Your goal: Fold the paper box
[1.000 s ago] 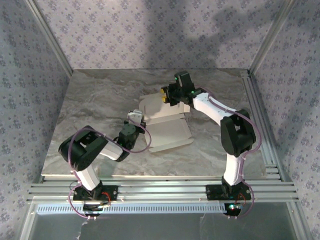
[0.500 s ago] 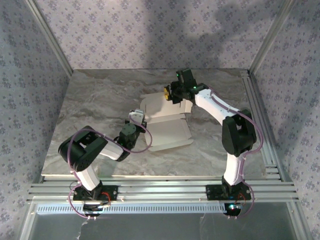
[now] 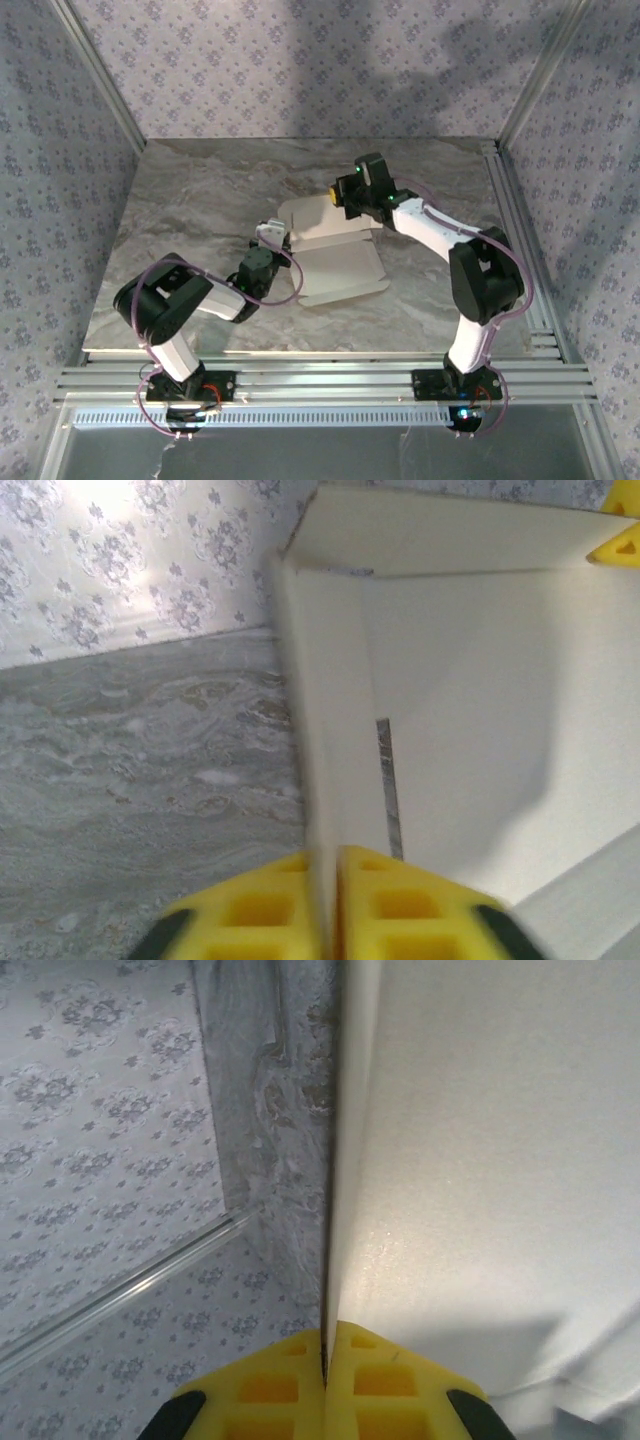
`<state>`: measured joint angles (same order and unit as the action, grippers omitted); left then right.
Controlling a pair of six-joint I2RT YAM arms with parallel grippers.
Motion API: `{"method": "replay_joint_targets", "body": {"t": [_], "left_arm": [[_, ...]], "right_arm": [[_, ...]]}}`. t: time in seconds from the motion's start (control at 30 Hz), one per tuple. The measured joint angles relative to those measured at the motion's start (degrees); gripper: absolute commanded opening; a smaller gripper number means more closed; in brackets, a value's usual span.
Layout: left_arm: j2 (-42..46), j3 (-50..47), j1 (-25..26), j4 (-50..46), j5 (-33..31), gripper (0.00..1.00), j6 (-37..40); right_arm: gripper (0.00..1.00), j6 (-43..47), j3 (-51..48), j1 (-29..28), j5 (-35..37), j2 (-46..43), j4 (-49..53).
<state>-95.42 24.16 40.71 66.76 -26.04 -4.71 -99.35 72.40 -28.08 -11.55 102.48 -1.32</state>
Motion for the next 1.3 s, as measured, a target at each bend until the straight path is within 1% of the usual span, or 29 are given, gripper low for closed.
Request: {"method": "replay_joint_targets", "body": {"t": [0.03,0.1,0.17,0.23,0.3,0.33,0.43,0.53,0.57,0.63,0.7,0.87,1.0,1.13,1.3], "left_arm": [[1.38,-0.28,-0.46,-1.05,0.26,0.47,-1.01],[5.73,-0.70,-1.86,-4.76,0.81,0.51,-4.74],[12.09,-0.61,-3.82,-11.13,1.57,0.50,-10.51],[19.80,1.20,-6.49,-21.35,2.78,0.47,-18.38],[26.14,6.29,-8.92,-33.73,4.70,0.45,-26.91],[28.50,9.92,-9.70,-39.87,5.84,0.42,-31.06],[30.69,21.53,-10.47,-53.83,10.12,0.40,-39.91],[26.95,35.26,-11.32,-66.38,15.87,0.39,-45.92],[25.16,38.36,-11.76,-68.76,17.90,0.39,-47.56],[21.62,42.16,-12.72,-71.73,21.86,0.38,-50.77],[18.21,42.95,-13.38,-74.53,25.00,0.39,-53.42],[12.52,43.12,-13.60,-80.78,29.55,0.39,-57.48],[12.17,42.75,-13.57,-80.30,32.15,0.39,-60.15],[12.41,42.03,-12.79,-77.85,33.00,0.43,-63.25],[12.61,41.68,-10.95,-76.41,33.38,0.41,-65.92]], "right_arm": [[0.00,0.17,-2.36,-0.11,0.59,-0.52,-2.32],[0.00,0.42,-6.93,-0.28,1.88,-0.87,-7.19],[0.00,0.85,-9.97,-0.31,3.04,-0.87,-10.47],[0.00,1.25,-11.80,-0.31,3.87,-0.87,-13.53],[0.00,1.64,-13.11,-0.33,4.74,-0.92,-16.98],[0.00,1.86,-13.57,-0.33,5.01,-0.92,-18.73],[0.00,2.51,-14.03,-0.33,5.18,-0.92,-22.56],[0.00,2.80,-14.51,-0.33,5.18,-0.94,-26.38],[0.00,2.82,-14.56,-0.33,5.18,-0.94,-27.02],[0.00,2.97,-14.88,-0.37,5.18,-1.05,-28.17],[0.00,3.02,-15.30,-0.48,5.18,-1.60,-28.52],[0.00,3.43,-15.89,-0.59,5.18,-3.76,-28.57],[0.00,4.07,-15.89,-0.57,4.83,-5.46,-28.00],[0.00,4.02,-15.85,-0.57,4.02,-6.25,-25.88],[0.00,4.07,-15.65,-0.31,3.08,-7.69,-22.36]]}}
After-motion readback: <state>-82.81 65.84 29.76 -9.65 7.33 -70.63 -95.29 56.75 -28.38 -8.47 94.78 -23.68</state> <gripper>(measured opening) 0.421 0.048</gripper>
